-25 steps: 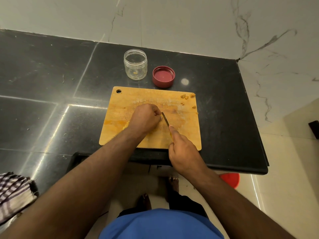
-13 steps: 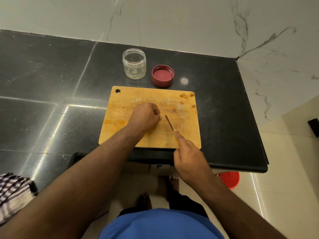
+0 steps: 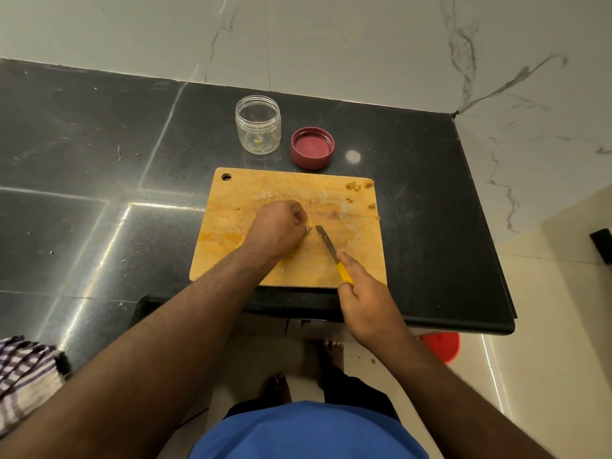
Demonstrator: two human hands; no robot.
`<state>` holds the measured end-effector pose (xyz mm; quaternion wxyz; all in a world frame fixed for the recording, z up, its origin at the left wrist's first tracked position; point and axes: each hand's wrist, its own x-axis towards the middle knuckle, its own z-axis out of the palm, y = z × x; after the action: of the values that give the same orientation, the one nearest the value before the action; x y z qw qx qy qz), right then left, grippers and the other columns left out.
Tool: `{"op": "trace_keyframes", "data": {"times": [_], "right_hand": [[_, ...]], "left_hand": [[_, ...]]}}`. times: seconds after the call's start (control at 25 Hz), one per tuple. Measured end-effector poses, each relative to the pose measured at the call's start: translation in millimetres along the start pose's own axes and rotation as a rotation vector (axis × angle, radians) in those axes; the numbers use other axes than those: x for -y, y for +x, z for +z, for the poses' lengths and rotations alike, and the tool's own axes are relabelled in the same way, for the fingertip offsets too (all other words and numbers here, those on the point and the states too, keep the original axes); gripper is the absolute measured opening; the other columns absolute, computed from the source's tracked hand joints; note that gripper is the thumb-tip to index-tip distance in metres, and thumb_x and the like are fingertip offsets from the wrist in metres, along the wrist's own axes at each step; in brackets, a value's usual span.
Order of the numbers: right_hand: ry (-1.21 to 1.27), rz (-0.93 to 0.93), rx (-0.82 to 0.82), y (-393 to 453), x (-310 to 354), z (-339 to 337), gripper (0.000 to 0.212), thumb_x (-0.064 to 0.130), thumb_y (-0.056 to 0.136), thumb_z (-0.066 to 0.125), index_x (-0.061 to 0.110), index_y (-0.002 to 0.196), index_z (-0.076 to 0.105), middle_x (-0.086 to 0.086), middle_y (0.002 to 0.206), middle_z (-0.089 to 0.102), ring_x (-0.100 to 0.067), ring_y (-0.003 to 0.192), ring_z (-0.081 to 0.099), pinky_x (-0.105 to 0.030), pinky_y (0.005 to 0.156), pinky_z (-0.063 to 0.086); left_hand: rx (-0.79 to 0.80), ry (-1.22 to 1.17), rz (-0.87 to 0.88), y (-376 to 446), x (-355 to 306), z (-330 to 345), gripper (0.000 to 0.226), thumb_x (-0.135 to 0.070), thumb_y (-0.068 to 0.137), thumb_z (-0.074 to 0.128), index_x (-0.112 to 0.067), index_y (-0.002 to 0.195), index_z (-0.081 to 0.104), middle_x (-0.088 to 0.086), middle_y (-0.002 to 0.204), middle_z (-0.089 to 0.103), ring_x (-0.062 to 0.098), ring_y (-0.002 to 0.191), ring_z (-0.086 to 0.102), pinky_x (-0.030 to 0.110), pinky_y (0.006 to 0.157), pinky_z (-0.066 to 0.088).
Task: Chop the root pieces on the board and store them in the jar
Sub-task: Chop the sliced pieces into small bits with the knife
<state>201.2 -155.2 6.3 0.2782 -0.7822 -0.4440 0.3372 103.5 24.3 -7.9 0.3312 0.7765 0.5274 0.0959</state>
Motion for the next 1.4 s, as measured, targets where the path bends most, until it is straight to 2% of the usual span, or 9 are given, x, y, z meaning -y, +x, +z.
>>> {"op": "trace_keyframes", "data": {"times": [0.08,0.16,0.36,0.48,0.64,0.76,0.92,1.04,1.4], "right_hand": [[0.481,0.221,0.017,1,-4,-3,0.05,0.01,0.1,0.04,0.037,0.142,0.045,0.005,0.079,0.052,-0.017,0.048,0.043,-0.031,0.042,0.035],[0.892,0.387,0.052,2,-10,-7,0.049,0.005,0.097,0.04,0.034,0.135,0.054,-0.003,0.069,0.048,-0.011,0.043,0.027,-0.024,0.039,0.02],[1.106,0.487,0.127,-1,-22,-21,0.048,0.003,0.094,0.041,0.027,0.132,0.058,-0.006,0.069,0.048,-0.008,0.043,0.024,-0.019,0.036,0.017],[0.959,0.42,0.067,-6,-19,-25,0.047,0.003,0.097,0.04,0.032,0.129,0.059,-0.006,0.069,0.047,-0.01,0.043,0.025,-0.022,0.037,0.019],[0.281,0.135,-0.077,-9,-14,-22,0.049,0.012,0.1,0.042,0.043,0.137,0.046,0.004,0.079,0.059,-0.005,0.048,0.043,-0.022,0.044,0.037],[0.007,-0.024,-0.095,-8,-10,-22,0.052,0.015,0.101,0.041,0.039,0.147,0.035,0.004,0.103,0.063,-0.002,0.054,0.052,-0.017,0.047,0.04],[-0.076,-0.099,-0.078,-2,-3,-14,0.053,0.019,0.102,0.039,0.034,0.152,0.028,0.001,0.132,0.053,-0.004,0.08,0.057,-0.021,0.068,0.046],[-0.156,-0.126,-0.005,2,5,-4,0.054,0.02,0.103,0.037,0.029,0.154,0.023,-0.001,0.134,0.05,-0.009,0.102,0.05,-0.023,0.084,0.041],[-0.296,-0.145,0.018,16,16,8,0.054,0.021,0.102,0.034,0.027,0.154,0.02,-0.003,0.129,0.051,-0.015,0.106,0.05,-0.03,0.089,0.043]], "left_hand": [[0.008,0.006,0.006,1,1,0,0.018,-0.022,0.091,0.073,-0.021,0.109,0.072,-0.005,0.102,0.069,0.011,0.094,0.06,0.024,0.076,0.049],[0.015,0.009,0.008,1,0,0,0.018,-0.022,0.091,0.073,-0.021,0.109,0.072,-0.005,0.101,0.067,0.012,0.095,0.06,0.024,0.077,0.048],[0.019,0.005,0.011,1,0,-1,0.018,-0.021,0.091,0.073,-0.021,0.109,0.072,-0.005,0.102,0.068,0.013,0.096,0.061,0.025,0.078,0.05],[0.02,0.002,0.013,1,2,-1,0.018,-0.022,0.091,0.074,-0.021,0.108,0.072,-0.004,0.102,0.069,0.013,0.095,0.061,0.025,0.078,0.051],[0.019,-0.001,0.012,2,2,-1,0.017,-0.023,0.091,0.074,-0.021,0.108,0.072,-0.005,0.102,0.069,0.012,0.094,0.061,0.025,0.079,0.052],[0.013,0.006,0.016,2,2,0,0.018,-0.023,0.09,0.074,-0.021,0.108,0.073,-0.005,0.102,0.069,0.012,0.095,0.061,0.024,0.077,0.049],[0.004,-0.004,0.015,1,3,1,0.019,-0.023,0.09,0.074,-0.02,0.109,0.074,-0.004,0.103,0.07,0.011,0.094,0.061,0.024,0.078,0.049],[-0.007,-0.003,0.019,2,4,2,0.02,-0.023,0.09,0.075,-0.02,0.109,0.075,-0.003,0.105,0.071,0.009,0.092,0.059,0.022,0.075,0.045],[-0.025,-0.014,0.015,3,1,1,0.019,-0.015,0.091,0.072,-0.015,0.109,0.077,-0.002,0.108,0.072,0.008,0.091,0.058,0.021,0.076,0.044]]}}
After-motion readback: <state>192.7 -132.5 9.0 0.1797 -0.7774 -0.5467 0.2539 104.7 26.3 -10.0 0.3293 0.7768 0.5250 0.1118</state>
